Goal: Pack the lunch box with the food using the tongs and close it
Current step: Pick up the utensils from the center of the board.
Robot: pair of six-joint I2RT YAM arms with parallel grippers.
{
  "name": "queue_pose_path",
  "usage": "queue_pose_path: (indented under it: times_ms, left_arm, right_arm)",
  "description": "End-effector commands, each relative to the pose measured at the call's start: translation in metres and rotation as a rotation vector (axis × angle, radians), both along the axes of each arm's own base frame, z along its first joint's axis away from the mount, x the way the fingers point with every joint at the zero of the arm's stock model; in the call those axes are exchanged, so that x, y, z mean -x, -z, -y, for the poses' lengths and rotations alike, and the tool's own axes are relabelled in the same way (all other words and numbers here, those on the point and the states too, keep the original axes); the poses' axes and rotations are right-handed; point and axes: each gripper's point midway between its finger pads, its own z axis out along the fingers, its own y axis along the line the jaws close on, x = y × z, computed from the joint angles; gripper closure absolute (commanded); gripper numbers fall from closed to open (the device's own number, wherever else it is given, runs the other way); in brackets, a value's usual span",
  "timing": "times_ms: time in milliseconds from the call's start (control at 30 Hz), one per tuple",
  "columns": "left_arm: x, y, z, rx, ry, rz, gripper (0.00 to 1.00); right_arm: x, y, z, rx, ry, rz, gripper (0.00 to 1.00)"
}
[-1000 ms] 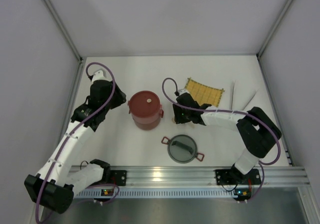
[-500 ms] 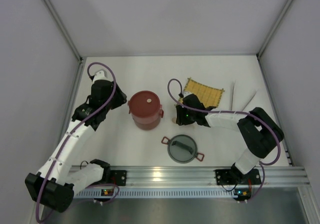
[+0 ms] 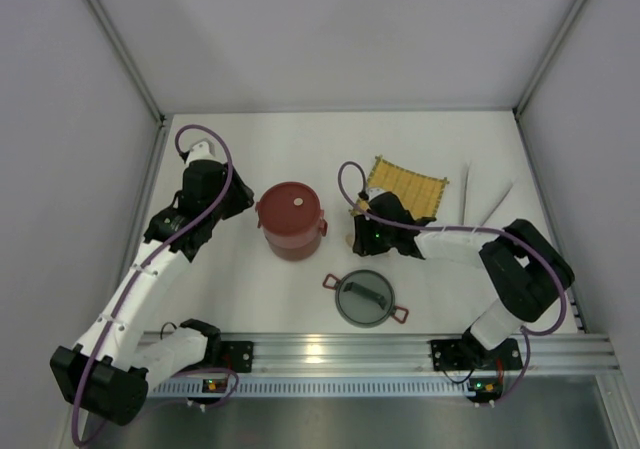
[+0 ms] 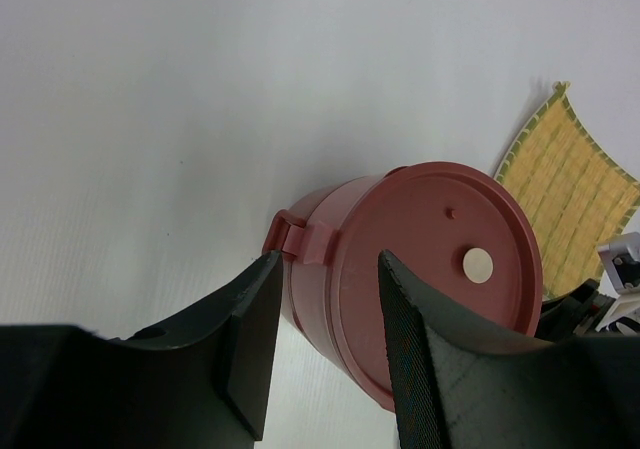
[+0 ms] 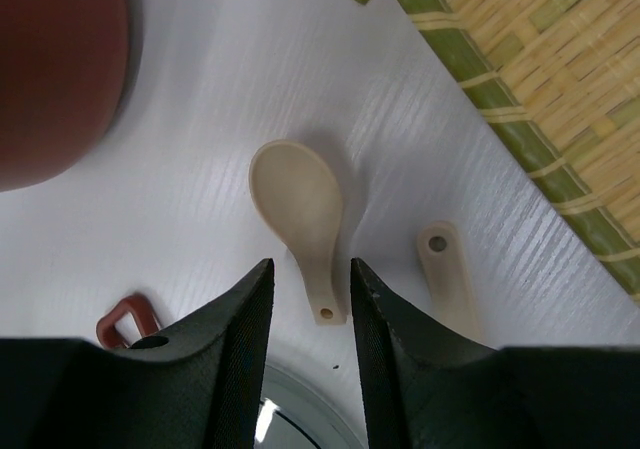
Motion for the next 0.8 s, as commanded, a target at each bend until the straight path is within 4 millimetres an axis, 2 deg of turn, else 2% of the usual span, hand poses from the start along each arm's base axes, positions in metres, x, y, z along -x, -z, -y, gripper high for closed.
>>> queue_pose_path:
  times_ms: [0,200,467,767]
  left_arm:
    - [-0.004,-0.013,0.002,0.008,0.005,0.035,0.52]
    - [-0.005,-0.014,0.003,0.014,0.008,0.038,0.52]
    - [-0.003,-0.014,0.002,0.01,0.004,0.039,0.52]
    - [-0.002,-0.014,0.002,0.008,0.007,0.038,0.52]
  right_arm:
    - [-0.006,-0.017,0.001,-0.02,0.01,0.055,0.64]
    - [-0.006,-0.013,0.013,0.078,0.062,0.055,0.64]
    - [-0.006,-0.016,-0.005,0.114,0.035,0.074,0.65]
    - [-0.006,-0.014,-0.003,0.138,0.027,0.073,0.65]
